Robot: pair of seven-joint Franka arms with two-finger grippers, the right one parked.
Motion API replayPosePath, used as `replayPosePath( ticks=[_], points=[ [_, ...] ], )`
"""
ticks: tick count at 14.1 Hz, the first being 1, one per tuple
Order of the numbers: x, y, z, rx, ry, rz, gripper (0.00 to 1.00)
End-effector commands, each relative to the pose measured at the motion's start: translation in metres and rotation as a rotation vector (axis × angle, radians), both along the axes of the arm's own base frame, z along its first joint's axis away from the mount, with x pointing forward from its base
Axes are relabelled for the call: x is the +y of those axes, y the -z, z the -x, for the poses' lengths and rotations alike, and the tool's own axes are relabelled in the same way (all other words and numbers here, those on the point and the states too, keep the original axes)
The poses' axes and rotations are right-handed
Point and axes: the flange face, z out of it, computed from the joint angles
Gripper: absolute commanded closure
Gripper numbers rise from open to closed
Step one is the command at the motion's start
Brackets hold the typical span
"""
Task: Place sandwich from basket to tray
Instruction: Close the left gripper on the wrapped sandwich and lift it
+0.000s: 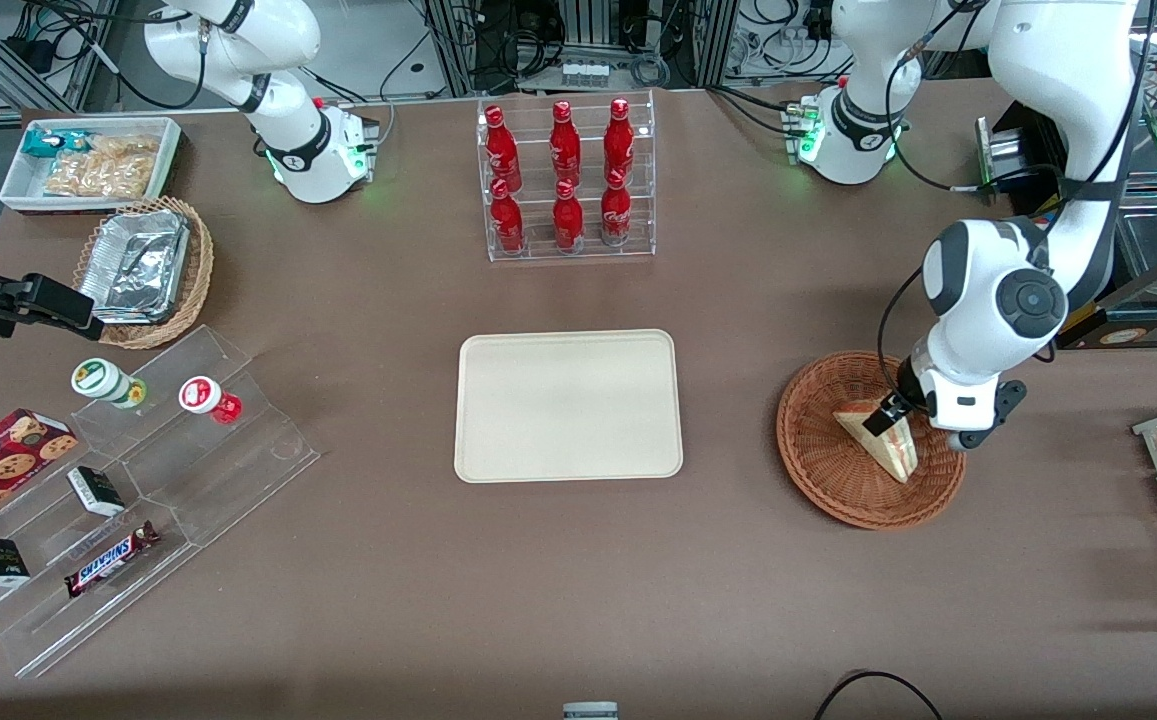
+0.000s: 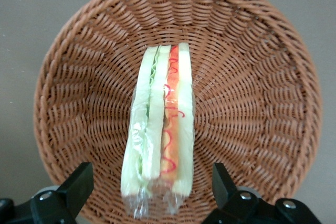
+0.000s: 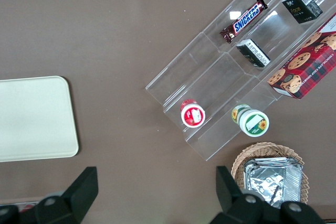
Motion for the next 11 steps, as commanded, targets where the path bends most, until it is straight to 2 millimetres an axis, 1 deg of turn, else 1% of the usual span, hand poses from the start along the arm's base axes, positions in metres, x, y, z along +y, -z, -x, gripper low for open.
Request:
replayPosePath(
  ticks=[1, 2, 3, 4, 7, 8, 10, 11],
  points=[
    [-0.004, 0.018, -0.005, -0.025, -0.015, -0.005, 0.06],
    [-0.004, 0.018, -0.006, -0.025, -0.014, -0.005, 0.47],
    [-0.003, 0.019, -0.006, -0.023, -0.014, -0.005, 0.78],
    [-0.003, 0.019, -0.006, -0.022, -0.009, -0.005, 0.86],
    [-0.002, 0.012, -0.006, -0.025, -0.009, -0.005, 0.94],
    [-0.002, 0.001, -0.007, -0.031, -0.012, -0.005, 0.95],
    [-0.007, -0.029, -0.014, 0.002, 0.007, -0.010, 0.96],
    [-0.015, -0.044, -0.021, 0.022, 0.036, -0.012, 0.96]
  ],
)
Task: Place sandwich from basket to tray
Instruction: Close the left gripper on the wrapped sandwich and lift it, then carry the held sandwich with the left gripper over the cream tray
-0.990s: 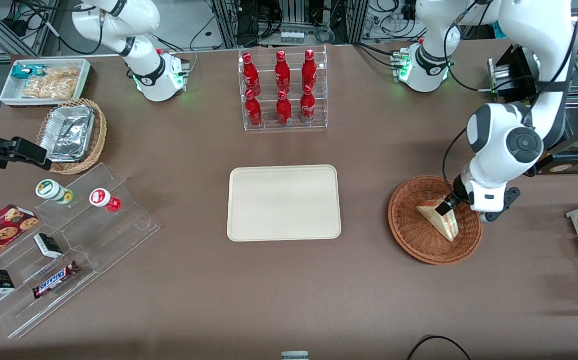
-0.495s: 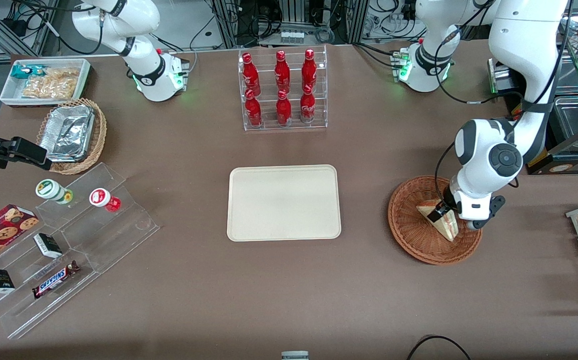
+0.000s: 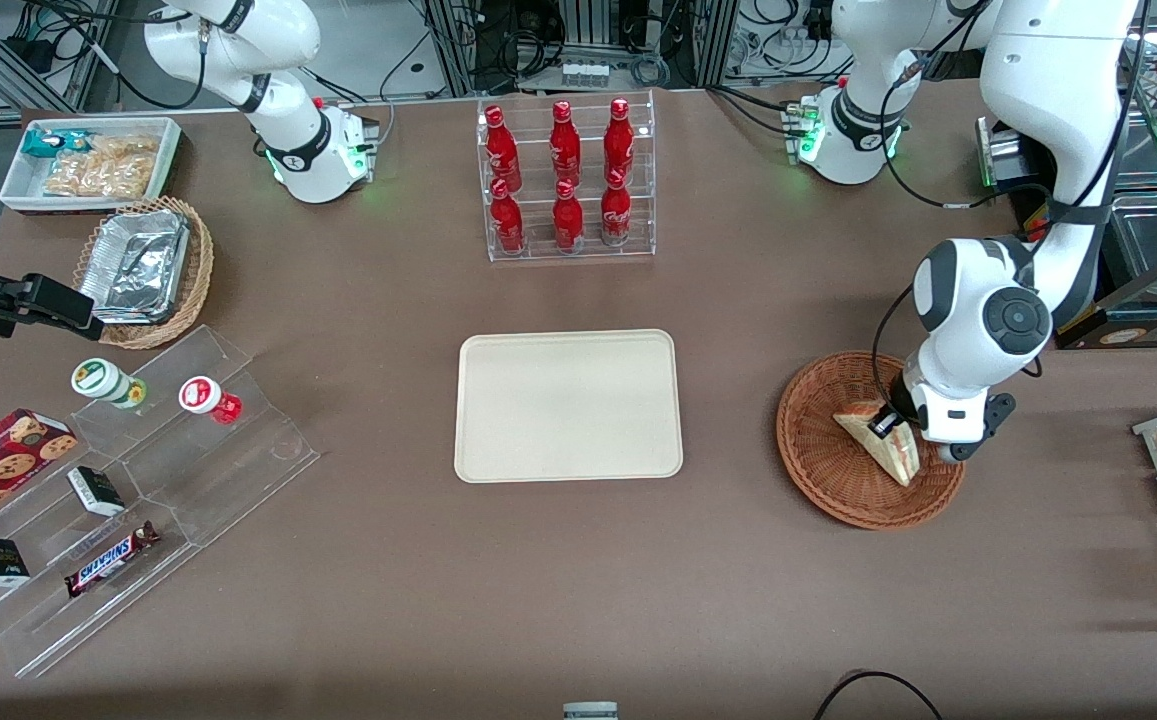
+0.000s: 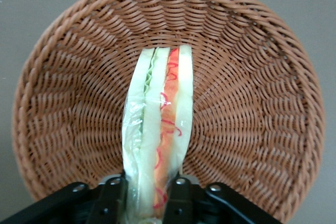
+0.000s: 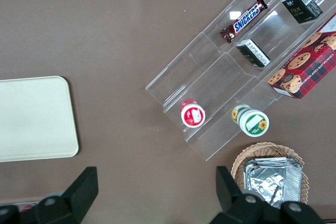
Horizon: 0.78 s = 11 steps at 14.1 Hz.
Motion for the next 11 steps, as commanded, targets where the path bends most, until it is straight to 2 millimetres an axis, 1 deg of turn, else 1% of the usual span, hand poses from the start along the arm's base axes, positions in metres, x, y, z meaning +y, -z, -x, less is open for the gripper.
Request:
replayPosePath(
  ticks=[1, 2, 3, 5, 6, 7, 8, 9, 10, 11],
  points=[
    [-0.026, -0.058, -0.017, 0.044, 0.101, -0.014, 0.96],
    [-0.042, -0.070, -0.020, 0.092, 0.143, -0.020, 0.95],
    [-0.062, -0.079, -0.024, 0.133, 0.175, -0.027, 0.94],
    [-0.106, -0.095, -0.035, 0.148, 0.245, -0.033, 0.93],
    [-0.126, -0.100, -0.043, 0.136, 0.267, -0.031, 0.92],
    [-0.153, -0.100, -0.047, 0.135, 0.298, -0.029, 0.92],
    [-0.183, -0.097, -0.051, 0.134, 0.331, -0.026, 0.92],
    [-0.214, -0.088, -0.051, 0.129, 0.370, -0.027, 0.92],
    [-0.253, -0.076, -0.044, 0.126, 0.416, -0.030, 0.92],
    [-0.284, -0.066, -0.041, 0.118, 0.422, -0.032, 0.92]
  ],
)
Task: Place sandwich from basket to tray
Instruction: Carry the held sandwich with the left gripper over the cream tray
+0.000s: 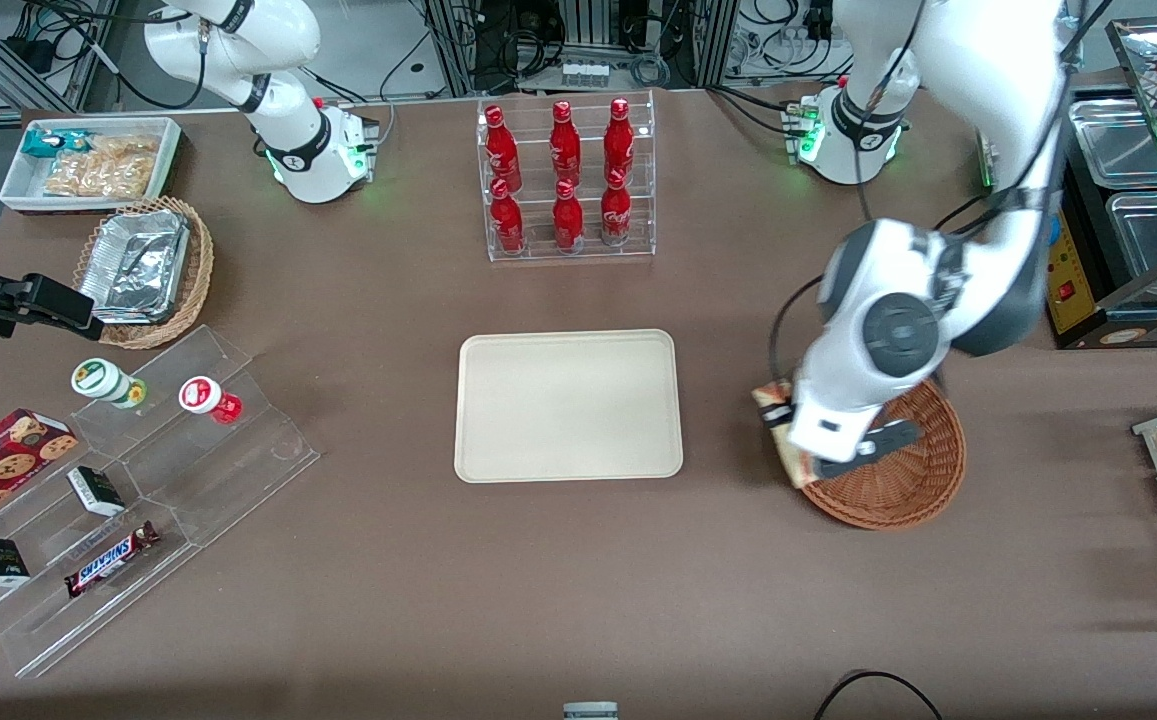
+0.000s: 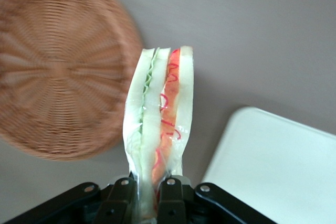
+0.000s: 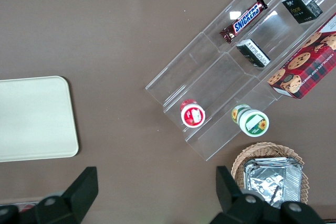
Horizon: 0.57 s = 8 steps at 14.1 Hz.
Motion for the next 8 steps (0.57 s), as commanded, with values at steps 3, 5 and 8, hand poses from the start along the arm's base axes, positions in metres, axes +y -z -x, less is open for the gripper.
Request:
replayPosePath(
  ticks=[3, 5, 8],
  points=[
    [-0.128, 0.055, 0.010, -0.024, 0.099, 0.004, 0.93],
    [-0.177, 0.070, 0.033, -0.079, 0.165, 0.065, 0.93],
    [-0.228, 0.096, 0.064, -0.092, 0.218, 0.084, 0.94]
  ],
)
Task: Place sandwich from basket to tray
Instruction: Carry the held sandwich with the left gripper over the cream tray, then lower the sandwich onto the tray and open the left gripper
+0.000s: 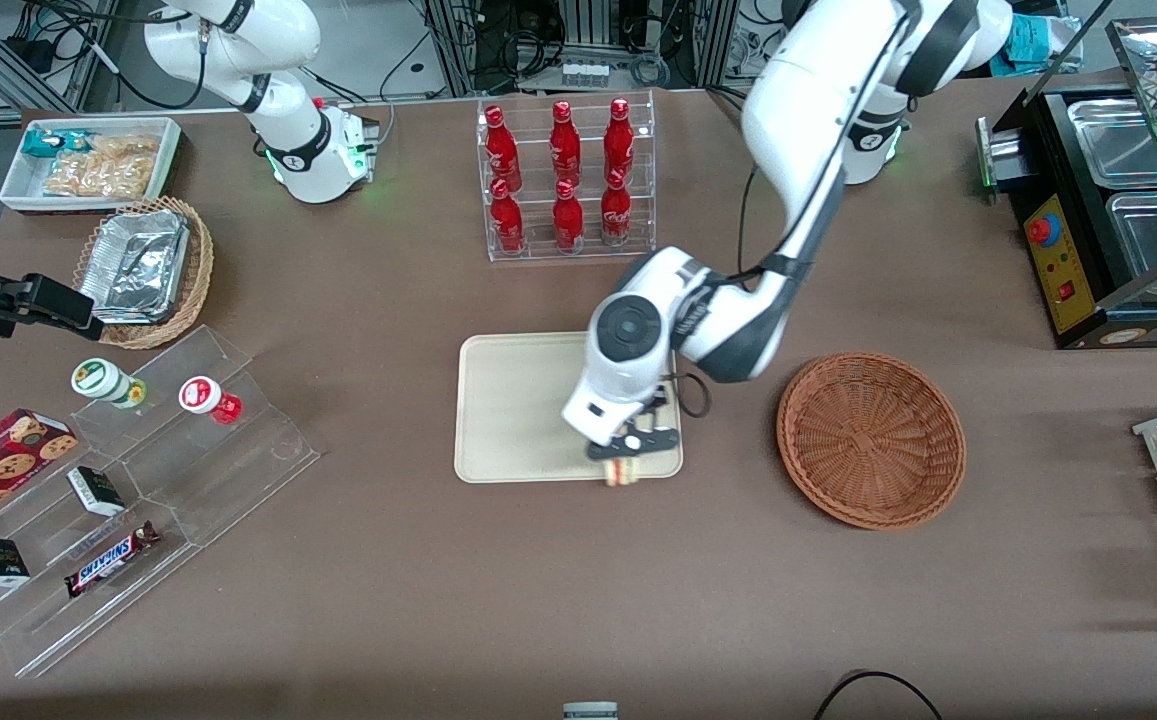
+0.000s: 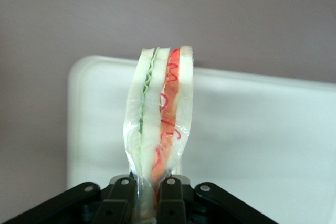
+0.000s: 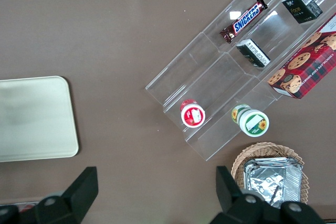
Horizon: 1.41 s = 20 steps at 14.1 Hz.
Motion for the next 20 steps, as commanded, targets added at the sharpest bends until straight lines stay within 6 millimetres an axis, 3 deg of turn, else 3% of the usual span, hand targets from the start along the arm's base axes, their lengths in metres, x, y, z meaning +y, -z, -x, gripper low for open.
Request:
replayPosePath(
  ticks=[1, 5, 6, 7, 8, 9, 13, 16, 18, 20],
  points=[
    [-0.040, 0.012, 0.014, -0.021, 0.029, 0.008, 0.94],
    [-0.057, 0.022, 0.031, -0.014, 0.075, -0.003, 0.95],
    [-0.056, 0.024, 0.032, -0.013, 0.073, -0.004, 0.90],
    [-0.057, 0.031, 0.033, -0.007, 0.069, -0.008, 0.77],
    [-0.057, 0.036, 0.033, -0.002, 0.061, -0.011, 0.43],
    [-0.058, 0.037, 0.034, -0.003, 0.039, -0.006, 0.00],
    [-0.054, 0.009, 0.025, -0.029, -0.047, 0.016, 0.00],
    [-0.044, -0.044, 0.026, -0.041, -0.035, -0.014, 0.00],
    [-0.027, -0.089, 0.027, -0.043, -0.029, -0.065, 0.00],
    [0.004, -0.102, 0.021, -0.008, -0.130, -0.152, 0.00]
  ],
)
